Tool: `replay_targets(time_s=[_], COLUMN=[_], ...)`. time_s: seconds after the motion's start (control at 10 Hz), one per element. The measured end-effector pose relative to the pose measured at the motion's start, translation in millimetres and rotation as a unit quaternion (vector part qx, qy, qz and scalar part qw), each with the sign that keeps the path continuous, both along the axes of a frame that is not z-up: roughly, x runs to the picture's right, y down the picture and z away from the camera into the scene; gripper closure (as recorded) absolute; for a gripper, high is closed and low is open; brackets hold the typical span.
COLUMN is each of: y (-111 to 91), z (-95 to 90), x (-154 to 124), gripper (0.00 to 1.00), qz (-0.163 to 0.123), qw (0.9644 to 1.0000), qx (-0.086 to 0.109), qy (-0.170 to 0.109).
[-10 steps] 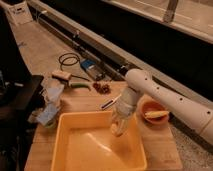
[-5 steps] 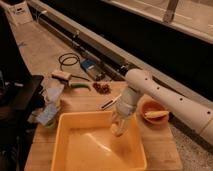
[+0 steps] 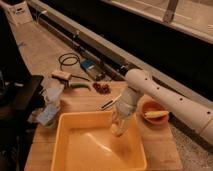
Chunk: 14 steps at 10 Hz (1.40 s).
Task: Place apple in tray
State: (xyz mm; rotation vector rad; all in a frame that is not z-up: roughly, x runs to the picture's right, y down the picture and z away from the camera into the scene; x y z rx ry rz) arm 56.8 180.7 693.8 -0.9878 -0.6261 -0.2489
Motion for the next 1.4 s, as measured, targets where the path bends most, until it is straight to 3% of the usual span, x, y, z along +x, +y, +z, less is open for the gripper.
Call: replay_targets(time_s=[0.8,1.0,1.1,1.4], y=[-1.8,-1.8,-1.3,0.1], z=[-5.2,-5.2,-4.6,-3.4], x=[1.1,0.5,-0.2,-1.6], gripper=[0.71,0.82,0.83,0.61], qz=[-0.017,-0.018,-0.020,-0.024], qw=[0.9997,0.9997,0.9997,0.9996], qx=[0.010,0.010,0.009,0.009], qy=[0.014,0.013,0.012,0.014])
